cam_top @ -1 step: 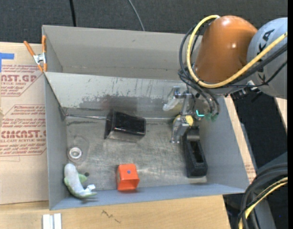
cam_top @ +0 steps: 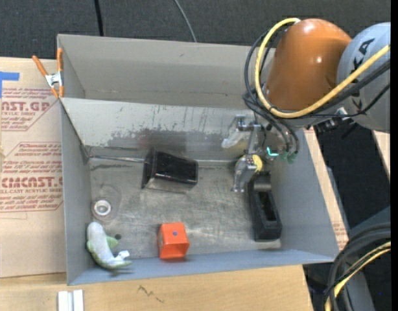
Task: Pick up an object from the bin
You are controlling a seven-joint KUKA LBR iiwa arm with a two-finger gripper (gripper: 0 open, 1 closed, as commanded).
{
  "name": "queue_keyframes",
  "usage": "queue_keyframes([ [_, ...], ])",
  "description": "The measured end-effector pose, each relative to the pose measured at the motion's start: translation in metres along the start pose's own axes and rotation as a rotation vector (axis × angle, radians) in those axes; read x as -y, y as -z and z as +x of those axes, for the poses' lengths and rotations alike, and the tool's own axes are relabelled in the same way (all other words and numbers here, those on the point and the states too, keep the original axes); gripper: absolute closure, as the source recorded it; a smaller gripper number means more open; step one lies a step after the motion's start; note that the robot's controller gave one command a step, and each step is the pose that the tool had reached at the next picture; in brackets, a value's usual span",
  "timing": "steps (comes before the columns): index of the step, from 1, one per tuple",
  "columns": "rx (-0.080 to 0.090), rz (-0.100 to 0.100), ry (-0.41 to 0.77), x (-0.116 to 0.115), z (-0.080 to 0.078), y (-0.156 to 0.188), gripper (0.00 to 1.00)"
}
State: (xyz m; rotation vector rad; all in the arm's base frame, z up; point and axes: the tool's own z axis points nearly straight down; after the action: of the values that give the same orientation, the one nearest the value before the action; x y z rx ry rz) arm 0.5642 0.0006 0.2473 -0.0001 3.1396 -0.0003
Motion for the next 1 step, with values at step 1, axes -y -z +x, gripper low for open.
queue_keyframes([
  [1, 0.005, 0.0, -0.005, -0.001, 0.0002, -0.0027, 0.0],
])
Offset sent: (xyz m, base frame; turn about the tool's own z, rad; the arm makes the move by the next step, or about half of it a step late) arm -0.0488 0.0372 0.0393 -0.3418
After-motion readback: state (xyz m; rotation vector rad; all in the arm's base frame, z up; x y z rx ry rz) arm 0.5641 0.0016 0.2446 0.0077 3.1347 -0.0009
